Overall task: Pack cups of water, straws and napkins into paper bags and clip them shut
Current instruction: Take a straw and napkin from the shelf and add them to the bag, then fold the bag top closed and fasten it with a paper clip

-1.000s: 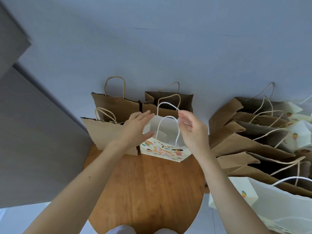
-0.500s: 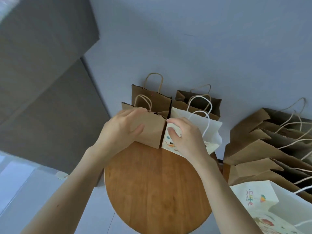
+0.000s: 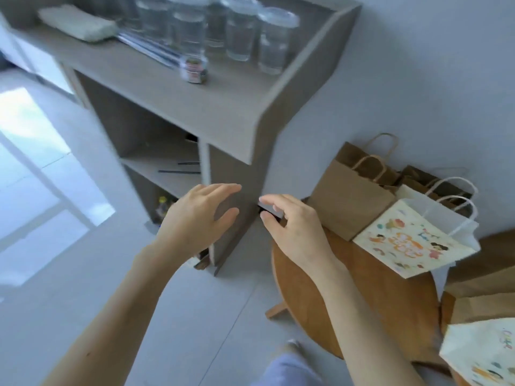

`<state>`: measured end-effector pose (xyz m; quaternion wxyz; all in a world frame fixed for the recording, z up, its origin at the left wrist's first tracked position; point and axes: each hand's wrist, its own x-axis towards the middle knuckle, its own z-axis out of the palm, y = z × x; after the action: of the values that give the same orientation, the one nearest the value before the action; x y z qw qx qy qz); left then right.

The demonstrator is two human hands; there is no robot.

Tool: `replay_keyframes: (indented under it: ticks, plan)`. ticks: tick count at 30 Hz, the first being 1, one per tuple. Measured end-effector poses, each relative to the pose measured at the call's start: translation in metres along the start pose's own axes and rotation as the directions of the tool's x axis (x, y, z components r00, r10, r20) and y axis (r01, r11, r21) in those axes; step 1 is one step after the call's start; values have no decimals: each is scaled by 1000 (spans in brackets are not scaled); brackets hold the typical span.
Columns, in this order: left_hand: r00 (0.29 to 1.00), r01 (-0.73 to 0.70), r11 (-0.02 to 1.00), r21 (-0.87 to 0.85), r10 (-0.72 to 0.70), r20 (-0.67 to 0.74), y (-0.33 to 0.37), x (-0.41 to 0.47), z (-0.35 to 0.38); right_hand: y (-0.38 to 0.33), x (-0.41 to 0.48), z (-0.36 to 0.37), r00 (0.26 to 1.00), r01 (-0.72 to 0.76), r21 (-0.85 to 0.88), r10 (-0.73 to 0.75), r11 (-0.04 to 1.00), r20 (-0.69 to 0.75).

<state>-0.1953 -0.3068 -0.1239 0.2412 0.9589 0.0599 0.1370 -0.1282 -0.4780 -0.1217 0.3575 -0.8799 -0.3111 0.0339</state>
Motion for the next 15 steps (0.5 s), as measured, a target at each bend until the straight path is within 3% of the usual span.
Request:
replay_keyframes:
  ticks: [9, 15]
  plan:
    - [976, 194, 979, 64, -185, -119, -131, -19, -95, -112, 84, 96, 982, 138, 23, -140, 990, 129]
    - [969, 209, 974, 85, -194, -152, -215, 36, -131, -140, 181, 148, 977, 200, 96, -206, 975, 55]
